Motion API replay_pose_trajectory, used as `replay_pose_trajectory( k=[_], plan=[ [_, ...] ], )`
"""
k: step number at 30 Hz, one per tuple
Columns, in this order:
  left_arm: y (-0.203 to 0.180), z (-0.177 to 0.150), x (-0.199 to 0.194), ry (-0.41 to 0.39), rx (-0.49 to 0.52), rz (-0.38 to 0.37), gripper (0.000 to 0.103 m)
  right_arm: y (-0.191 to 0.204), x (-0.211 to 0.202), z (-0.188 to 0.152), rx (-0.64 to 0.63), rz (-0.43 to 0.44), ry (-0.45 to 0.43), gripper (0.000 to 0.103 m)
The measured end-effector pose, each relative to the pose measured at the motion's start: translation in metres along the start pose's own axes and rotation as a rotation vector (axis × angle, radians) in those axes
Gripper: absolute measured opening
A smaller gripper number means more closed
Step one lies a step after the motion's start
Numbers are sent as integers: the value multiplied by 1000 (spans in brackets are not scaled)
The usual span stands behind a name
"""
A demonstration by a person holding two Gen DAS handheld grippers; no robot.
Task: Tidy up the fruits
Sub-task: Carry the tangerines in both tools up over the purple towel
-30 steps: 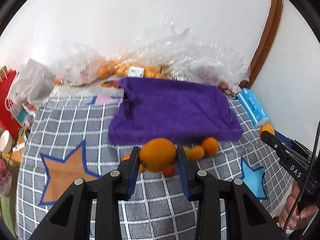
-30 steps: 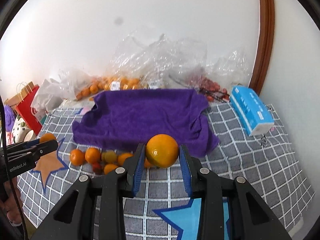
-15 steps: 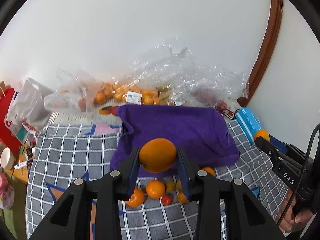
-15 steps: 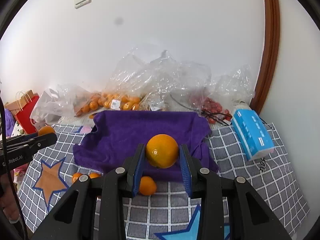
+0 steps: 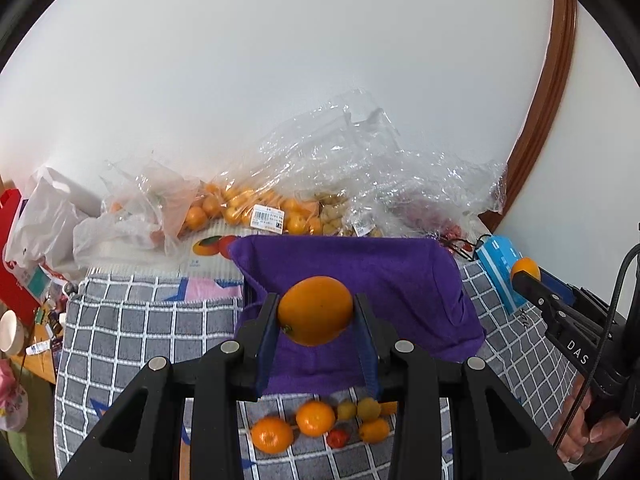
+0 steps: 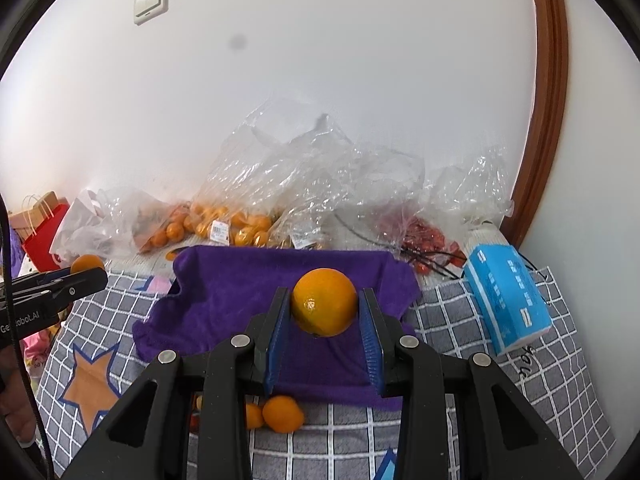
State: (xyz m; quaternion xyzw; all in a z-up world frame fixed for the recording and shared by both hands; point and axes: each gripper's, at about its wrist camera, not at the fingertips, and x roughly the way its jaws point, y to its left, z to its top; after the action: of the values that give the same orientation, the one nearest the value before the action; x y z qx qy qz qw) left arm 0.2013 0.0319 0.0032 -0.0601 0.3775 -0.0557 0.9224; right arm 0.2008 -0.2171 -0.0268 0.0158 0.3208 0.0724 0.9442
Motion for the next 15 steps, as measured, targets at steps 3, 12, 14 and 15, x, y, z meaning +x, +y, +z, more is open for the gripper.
replay_pose_trajectory(
  k=[3,12,14,15],
  plan=[
    [2,8,7,-1,-1,2,34,0,9,7,0,-1,-2,34],
    [6,25,36,15,2,10,34,2,44,23,-8,10,9,34],
    [7,28,45,20,1,9,34,1,54,24,-7,12,14,34],
    [7,30,49,23,0,10,34,0,58,25,-5,13,19,34]
  ],
)
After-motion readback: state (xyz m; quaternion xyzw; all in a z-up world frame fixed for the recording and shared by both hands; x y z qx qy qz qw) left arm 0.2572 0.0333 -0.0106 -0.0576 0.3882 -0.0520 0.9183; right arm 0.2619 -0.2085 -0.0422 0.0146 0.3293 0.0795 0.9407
